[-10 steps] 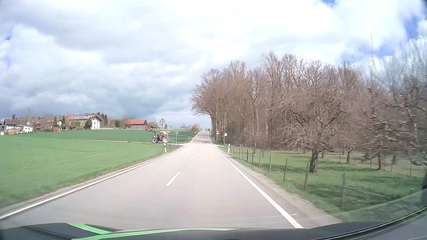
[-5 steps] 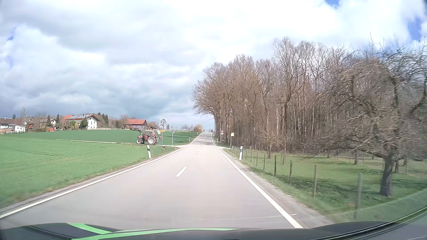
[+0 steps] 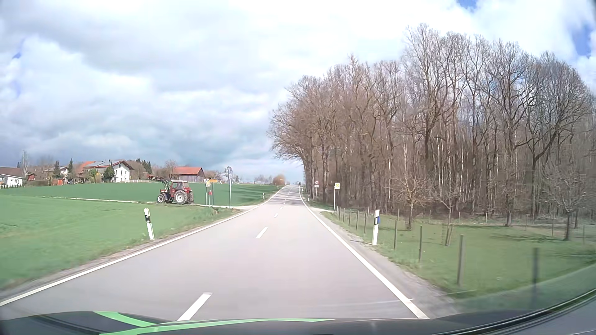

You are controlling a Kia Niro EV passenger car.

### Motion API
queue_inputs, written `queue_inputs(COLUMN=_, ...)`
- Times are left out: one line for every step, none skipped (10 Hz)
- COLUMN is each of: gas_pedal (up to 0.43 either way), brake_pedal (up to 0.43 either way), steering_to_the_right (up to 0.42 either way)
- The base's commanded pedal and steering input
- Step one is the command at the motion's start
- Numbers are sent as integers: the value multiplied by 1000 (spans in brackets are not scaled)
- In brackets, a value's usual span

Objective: Follow the waypoints while adhering to traffic rules and regulations

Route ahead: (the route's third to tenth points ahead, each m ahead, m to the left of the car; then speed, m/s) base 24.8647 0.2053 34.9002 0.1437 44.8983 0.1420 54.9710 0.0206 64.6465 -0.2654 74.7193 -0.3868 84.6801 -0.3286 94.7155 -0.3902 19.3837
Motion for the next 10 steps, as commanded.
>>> queue_inputs(gas_pedal=189, brake_pedal=0, steering_to_the_right=-4)
queue_inputs(gas_pedal=189, brake_pedal=0, steering_to_the_right=-2)
queue_inputs(gas_pedal=189, brake_pedal=0, steering_to_the_right=0)
queue_inputs(gas_pedal=189, brake_pedal=0, steering_to_the_right=0)
queue_inputs(gas_pedal=189, brake_pedal=0, steering_to_the_right=0)
queue_inputs(gas_pedal=189, brake_pedal=0, steering_to_the_right=0)
queue_inputs(gas_pedal=189, brake_pedal=0, steering_to_the_right=0)
queue_inputs(gas_pedal=177, brake_pedal=0, steering_to_the_right=0)
queue_inputs(gas_pedal=169, brake_pedal=0, steering_to_the_right=0)
queue_inputs(gas_pedal=157, brake_pedal=0, steering_to_the_right=0)
